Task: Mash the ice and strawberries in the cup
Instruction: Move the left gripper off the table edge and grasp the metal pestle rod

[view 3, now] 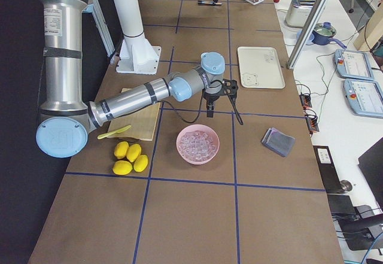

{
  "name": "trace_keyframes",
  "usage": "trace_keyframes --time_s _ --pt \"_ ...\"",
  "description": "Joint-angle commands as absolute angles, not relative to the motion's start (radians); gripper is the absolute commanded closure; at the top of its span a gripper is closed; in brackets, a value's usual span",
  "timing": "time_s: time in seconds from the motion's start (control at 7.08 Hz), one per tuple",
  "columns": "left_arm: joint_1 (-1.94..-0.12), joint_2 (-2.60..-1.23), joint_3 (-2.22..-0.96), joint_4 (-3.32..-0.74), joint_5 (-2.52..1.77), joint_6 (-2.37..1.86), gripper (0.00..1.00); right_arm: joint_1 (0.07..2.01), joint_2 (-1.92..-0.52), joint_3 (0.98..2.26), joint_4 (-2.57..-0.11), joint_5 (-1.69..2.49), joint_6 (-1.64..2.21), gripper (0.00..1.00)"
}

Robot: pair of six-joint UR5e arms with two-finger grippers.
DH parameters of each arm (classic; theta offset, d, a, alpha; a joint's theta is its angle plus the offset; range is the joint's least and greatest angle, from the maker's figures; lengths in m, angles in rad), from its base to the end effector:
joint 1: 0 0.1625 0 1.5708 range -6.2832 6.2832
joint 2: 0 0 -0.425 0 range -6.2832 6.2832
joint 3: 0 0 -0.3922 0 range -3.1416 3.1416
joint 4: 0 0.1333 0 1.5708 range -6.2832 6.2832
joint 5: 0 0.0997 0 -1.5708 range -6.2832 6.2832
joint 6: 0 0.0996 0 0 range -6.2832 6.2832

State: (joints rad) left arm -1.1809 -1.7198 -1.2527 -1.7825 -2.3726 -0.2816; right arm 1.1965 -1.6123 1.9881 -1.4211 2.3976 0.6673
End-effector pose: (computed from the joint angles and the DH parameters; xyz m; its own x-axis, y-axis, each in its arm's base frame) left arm 0.1528 -0.5343 0.7137 0.7122 0.0243 -0.7015 -0.1893 0.9690 -0.1586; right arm -0.1150 -0.4569 0.4515 0.5849 0.0340 0.8104 -0.0581 0.9983 0.0001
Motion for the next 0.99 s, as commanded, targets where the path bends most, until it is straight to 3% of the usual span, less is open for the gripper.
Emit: trace_keyframes --time_s 0.0,0.14,0.28,0.57,0.85 --pt "-1.18 -1.72 -1.253 -1.782 -2.37 -0.281 0.93 1.197 -1.612 1.988 -1.42 2.398 0.667 0.0" --pt "-1.18 -1.723 -1.258 -1.784 -2.37 -0.284 1.0 1.197 -1.611 1.987 -1.422 2.398 0.667 0.0" --pt "-1.184 -1.724 -1.309 -1.783 -2.376 -0.288 1.0 1.197 -1.611 1.987 -1.422 2.398 0.667 0.0" --pt "-1.18 -1.742 -1.53 -1.767 -2.413 -0.348 1.0 1.197 -1.608 1.988 -1.42 2.399 0.667 0.0" --pt "-1.047 -1.865 -1.696 -1.747 -2.404 -0.591 1.0 1.193 -1.598 1.982 -1.422 2.399 0.669 0.0"
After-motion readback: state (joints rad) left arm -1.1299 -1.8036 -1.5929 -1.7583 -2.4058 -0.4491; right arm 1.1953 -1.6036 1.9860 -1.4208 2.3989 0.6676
